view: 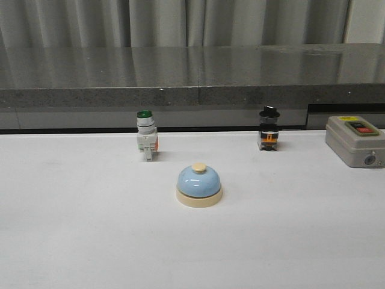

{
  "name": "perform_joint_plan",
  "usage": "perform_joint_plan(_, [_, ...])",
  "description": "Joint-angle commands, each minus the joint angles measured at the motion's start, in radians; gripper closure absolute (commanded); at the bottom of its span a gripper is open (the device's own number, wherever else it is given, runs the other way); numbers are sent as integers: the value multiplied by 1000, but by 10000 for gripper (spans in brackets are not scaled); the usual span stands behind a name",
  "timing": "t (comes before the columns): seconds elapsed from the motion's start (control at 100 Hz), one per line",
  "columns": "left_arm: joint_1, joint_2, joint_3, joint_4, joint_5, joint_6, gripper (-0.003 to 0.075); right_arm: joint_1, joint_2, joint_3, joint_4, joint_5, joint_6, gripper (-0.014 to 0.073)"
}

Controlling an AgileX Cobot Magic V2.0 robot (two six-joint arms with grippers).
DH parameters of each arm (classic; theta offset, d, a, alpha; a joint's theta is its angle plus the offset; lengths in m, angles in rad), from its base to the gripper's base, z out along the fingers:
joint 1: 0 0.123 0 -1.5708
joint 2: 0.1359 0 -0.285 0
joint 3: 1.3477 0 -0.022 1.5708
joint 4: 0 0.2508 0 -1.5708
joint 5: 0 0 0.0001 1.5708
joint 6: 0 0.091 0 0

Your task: Place and press bell with both arms

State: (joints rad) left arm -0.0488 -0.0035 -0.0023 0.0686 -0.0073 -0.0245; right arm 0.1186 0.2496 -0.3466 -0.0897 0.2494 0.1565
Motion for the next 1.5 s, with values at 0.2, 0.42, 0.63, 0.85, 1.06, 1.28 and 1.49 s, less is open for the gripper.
perform_joint_plan(0.2, [0, -32, 55, -5, -73, -3, 741, -51, -193, 206, -3, -322, -5, 658])
perform_joint_plan(0.42, [0, -32, 55, -5, -73, -3, 741, -51, -251, 342, 43, -403, -5, 658])
perform_joint_plan(0.63, [0, -32, 55, -5, -73, -3, 741, -51, -254, 355, 56, -342, -5, 658])
perform_joint_plan(0.85, [0, -32, 55, -5, -73, -3, 741, -52, -254, 355, 56, -303, -5, 658])
perform_joint_plan(1.06, [0, -32, 55, -5, -73, -3, 741, -52, -254, 355, 56, -297, -5, 658])
perform_joint_plan(1.28, [0, -32, 55, -5, -73, -3, 741, -52, -254, 355, 56, -297, -5, 658])
perform_joint_plan(1.49, [0, -32, 55, -5, -73, -3, 741, -52, -254, 355, 56, -297, -5, 658])
